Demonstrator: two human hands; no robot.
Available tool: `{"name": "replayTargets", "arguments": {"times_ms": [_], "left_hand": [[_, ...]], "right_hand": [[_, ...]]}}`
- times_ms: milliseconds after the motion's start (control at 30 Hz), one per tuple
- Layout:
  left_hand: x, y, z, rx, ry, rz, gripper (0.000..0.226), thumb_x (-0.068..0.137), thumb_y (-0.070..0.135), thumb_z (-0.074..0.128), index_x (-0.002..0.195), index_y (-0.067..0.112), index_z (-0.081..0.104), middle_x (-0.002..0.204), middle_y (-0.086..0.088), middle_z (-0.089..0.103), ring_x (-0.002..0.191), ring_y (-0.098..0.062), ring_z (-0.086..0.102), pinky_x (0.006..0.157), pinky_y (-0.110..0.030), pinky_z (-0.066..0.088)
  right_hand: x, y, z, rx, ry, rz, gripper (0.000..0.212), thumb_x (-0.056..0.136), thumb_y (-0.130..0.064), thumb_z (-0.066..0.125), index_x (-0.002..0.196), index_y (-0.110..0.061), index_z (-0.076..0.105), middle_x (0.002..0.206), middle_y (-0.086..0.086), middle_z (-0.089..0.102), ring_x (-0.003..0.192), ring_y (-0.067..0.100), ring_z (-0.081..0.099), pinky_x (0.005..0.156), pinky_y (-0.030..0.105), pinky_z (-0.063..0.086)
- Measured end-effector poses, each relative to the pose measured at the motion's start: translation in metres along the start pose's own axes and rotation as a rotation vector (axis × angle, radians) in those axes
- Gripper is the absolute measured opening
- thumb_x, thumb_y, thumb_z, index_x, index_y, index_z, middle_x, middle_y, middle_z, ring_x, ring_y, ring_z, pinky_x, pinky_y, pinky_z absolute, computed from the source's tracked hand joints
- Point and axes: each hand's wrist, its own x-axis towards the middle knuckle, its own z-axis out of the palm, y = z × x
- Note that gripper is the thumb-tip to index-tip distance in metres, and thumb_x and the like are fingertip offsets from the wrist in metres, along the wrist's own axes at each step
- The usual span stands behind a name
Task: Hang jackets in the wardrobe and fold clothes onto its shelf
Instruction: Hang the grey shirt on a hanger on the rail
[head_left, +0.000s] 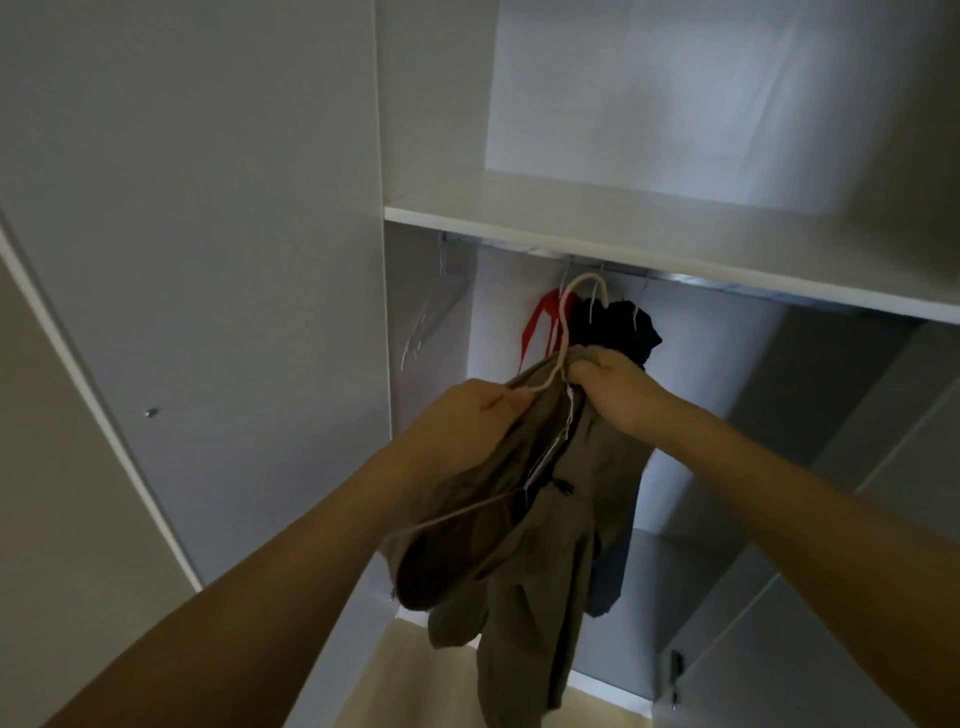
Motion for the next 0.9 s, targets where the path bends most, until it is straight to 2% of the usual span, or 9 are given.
{"name": "replayTargets", "arguments": {"times_ms": [100,167,200,267,400,533,633,733,900], "left_hand": [[0.0,0.008,0.0,0.695,0.417,0.306,0.031,0.101,0.043,0.034,0.1,0.025,0.059,0.094,0.002,0.06,0.084,-0.015,0.056,0.078,-0.03,0.039],[-0.016,0.011,0.013,0.732,0.73,0.524,0.031,0.092,0.03,0.042,0.114,0.016,0.059,0.111,-0.009,0.056,0.096,-0.024,0.05,0.083,-0.036,0.037],[-0.026,0.008,0.026,0.617,0.769,0.64,0.03,0.089,0.025,0.045,0.114,0.013,0.057,0.112,-0.012,0.055,0.097,-0.025,0.049,0.085,-0.036,0.037],[-0.044,-0.004,0.057,0.368,0.621,0.699,0.026,0.089,0.019,0.048,0.112,0.011,0.055,0.112,-0.013,0.055,0.102,-0.023,0.05,0.091,-0.034,0.041],[-0.035,-0.013,0.101,0.155,0.064,0.13,0.049,0.095,0.03,0.057,0.138,0.014,0.041,0.135,-0.005,0.048,0.123,-0.019,0.046,0.111,-0.038,0.035],[-0.006,-0.008,0.108,0.015,-0.329,0.074,0.044,0.094,0.035,0.059,0.134,0.026,0.045,0.122,0.001,0.056,0.112,-0.018,0.055,0.105,-0.04,0.043],[0.009,-0.015,0.114,0.132,-0.191,0.229,0.045,0.085,0.047,0.063,0.125,0.033,0.046,0.135,0.004,0.036,0.126,-0.022,0.035,0.109,-0.042,0.035],[0.022,0.0,0.121,0.033,-0.061,0.274,0.059,0.071,0.058,0.07,0.114,0.037,0.036,0.127,0.008,0.037,0.122,-0.021,0.038,0.105,-0.045,0.042],[0.035,0.011,0.14,-0.224,-0.248,0.2,0.056,0.077,0.041,0.075,0.113,0.048,0.032,0.135,0.005,0.049,0.121,-0.018,0.054,0.099,-0.038,0.05]], "right_hand": [[-0.007,0.002,-0.01,0.115,-0.078,0.01,0.037,0.096,-0.036,0.042,0.066,-0.017,0.055,0.064,-0.002,0.058,0.068,0.017,0.056,0.071,0.031,0.044],[-0.007,0.003,-0.016,0.178,-0.045,-0.005,0.04,0.093,-0.044,0.051,0.079,-0.01,0.067,0.078,0.007,0.067,0.08,0.022,0.065,0.08,0.031,0.049],[-0.007,0.003,-0.019,0.236,-0.01,0.002,0.041,0.089,-0.049,0.056,0.083,-0.011,0.07,0.084,0.008,0.07,0.084,0.022,0.067,0.083,0.03,0.05],[-0.007,0.003,-0.027,0.364,0.082,0.026,0.047,0.082,-0.057,0.064,0.085,-0.011,0.073,0.085,0.008,0.073,0.081,0.018,0.07,0.08,0.026,0.053],[-0.007,0.005,-0.035,0.494,0.264,0.1,0.045,0.076,-0.058,0.069,0.076,-0.014,0.065,0.058,-0.002,0.067,0.054,0.007,0.065,0.049,0.014,0.049],[-0.013,0.006,-0.046,0.541,0.343,0.129,0.031,0.085,-0.043,0.064,0.082,-0.013,0.065,0.062,0.002,0.066,0.059,0.015,0.063,0.051,0.019,0.051],[-0.018,0.008,-0.064,0.524,0.386,0.125,0.027,0.084,-0.041,0.06,0.079,-0.015,0.062,0.056,-0.004,0.062,0.055,0.011,0.059,0.048,0.017,0.048],[-0.022,0.01,-0.079,0.559,0.427,0.137,0.025,0.082,-0.042,0.058,0.074,-0.018,0.059,0.048,-0.007,0.058,0.048,0.01,0.057,0.046,0.017,0.044],[-0.032,0.016,-0.097,0.59,0.481,0.131,0.025,0.081,-0.043,0.058,0.078,-0.018,0.06,0.056,-0.003,0.058,0.065,0.018,0.057,0.064,0.029,0.047]]}}
